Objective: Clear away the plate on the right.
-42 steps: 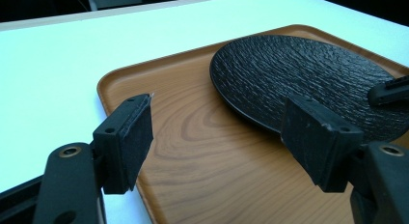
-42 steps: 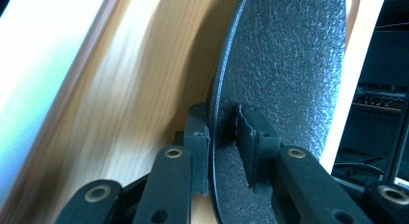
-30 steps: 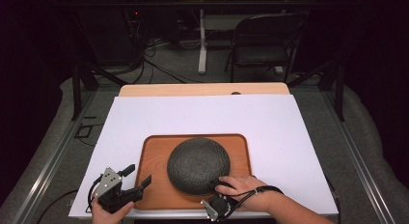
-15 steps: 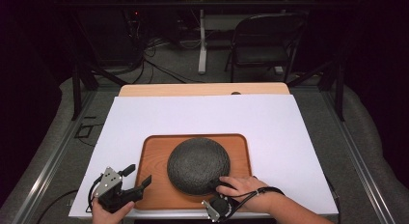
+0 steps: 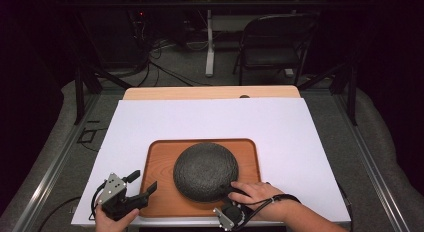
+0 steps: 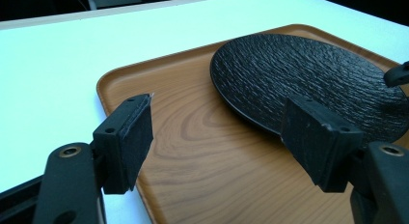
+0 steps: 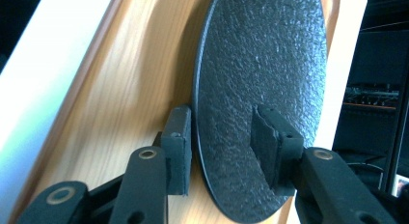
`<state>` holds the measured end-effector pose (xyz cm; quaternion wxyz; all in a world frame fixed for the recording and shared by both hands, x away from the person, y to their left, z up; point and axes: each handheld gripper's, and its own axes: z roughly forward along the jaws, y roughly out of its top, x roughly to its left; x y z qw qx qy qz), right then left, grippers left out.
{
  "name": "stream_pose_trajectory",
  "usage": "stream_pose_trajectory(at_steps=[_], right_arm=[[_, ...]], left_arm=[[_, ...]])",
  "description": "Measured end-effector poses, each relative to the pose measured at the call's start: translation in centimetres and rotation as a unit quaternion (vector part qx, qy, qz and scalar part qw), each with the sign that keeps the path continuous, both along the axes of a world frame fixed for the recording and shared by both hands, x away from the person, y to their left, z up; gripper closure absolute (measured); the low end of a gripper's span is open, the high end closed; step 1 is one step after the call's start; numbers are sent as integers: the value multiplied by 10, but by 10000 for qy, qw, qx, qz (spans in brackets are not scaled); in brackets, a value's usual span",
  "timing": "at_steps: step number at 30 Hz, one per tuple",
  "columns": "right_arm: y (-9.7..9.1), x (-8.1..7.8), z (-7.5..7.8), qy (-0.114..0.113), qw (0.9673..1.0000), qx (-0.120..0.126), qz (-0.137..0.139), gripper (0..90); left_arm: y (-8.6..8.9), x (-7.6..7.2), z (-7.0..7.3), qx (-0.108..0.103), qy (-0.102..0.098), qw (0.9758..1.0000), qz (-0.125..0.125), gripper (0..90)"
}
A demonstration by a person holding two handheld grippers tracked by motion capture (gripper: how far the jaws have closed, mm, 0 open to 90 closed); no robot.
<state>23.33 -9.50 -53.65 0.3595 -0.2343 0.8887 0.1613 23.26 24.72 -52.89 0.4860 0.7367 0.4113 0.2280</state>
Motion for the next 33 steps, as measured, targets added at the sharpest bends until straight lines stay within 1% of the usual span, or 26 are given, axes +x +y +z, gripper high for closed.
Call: stream_pose_trajectory(at_steps=[1, 3, 7, 8, 10, 13, 14, 17, 18, 19, 20, 22, 25, 26, 27, 28, 29, 31, 32, 33], right_arm=[[-4, -1, 2, -14, 10000, 54, -5, 585], [-6, -2, 4, 6, 10000, 78, -40, 581], [-16, -4, 11, -79, 9998, 173, -110, 586], [-21, -5, 14, -89, 9995, 238, -168, 584], [-23, -6, 15, -95, 9995, 254, -177, 583], [-33, -8, 18, -109, 9991, 324, -239, 581], [-33, -8, 18, -109, 9991, 324, -239, 581], [-40, -9, 18, -134, 9988, 342, -333, 581], [-45, -10, 19, -141, 9982, 399, -435, 581], [-45, -10, 19, -141, 9982, 399, -435, 581], [-51, -10, 20, -131, 9972, 485, -556, 582], [-53, -10, 21, -125, 9968, 517, -593, 581], [-64, -8, 24, -70, 9936, 733, -860, 580], [-71, -6, 25, -25, 9901, 921, -1063, 577], [-73, -5, 26, -23, 9888, 986, -1120, 577], [-73, -5, 26, -23, 9888, 986, -1120, 577], [-78, -4, 26, 8, 9858, 1132, -1240, 577], [-84, -2, 26, 6, 9825, 1240, -1389, 577], [-87, -2, 25, 12, 9801, 1328, -1476, 577], [-89, -1, 26, -3, 9791, 1366, -1507, 576]], left_arm=[[0, 0, 0, -3, 0, 10000, 3, 269], [0, 0, 0, -3, 1, 10000, 5, 269], [0, 0, 0, -1, 3, 10000, 4, 269], [0, 0, 0, -4, 3, 10000, 4, 269], [0, 0, 0, -4, 9, 10000, 8, 269], [0, 0, 0, -3, 3, 10000, 9, 269], [0, 0, 0, -4, 7, 10000, 10, 269], [0, 0, 0, -13, 9, 10000, -4, 269], [0, 0, 0, -9, 5, 10000, -4, 269], [0, 0, 0, -2, 1, 10000, 10, 269], [0, 0, 0, -7, 1, 10000, -3, 269], [0, 0, 0, 0, 3, 10000, 13, 269], [0, 0, 0, -13, 4, 10000, -5, 269], [0, 0, 0, -13, 5, 10000, -5, 269], [0, 0, 0, -13, 5, 10000, -4, 269], [0, 0, 0, -12, 4, 10000, 0, 269], [-1, 0, 0, -13, 8, 10000, 2, 269], [-1, 0, 0, -16, 1, 10000, 19, 269], [-1, 0, 0, -14, 13, 10000, 4, 269], [-1, 0, 0, -11, 9, 10000, 5, 269]])
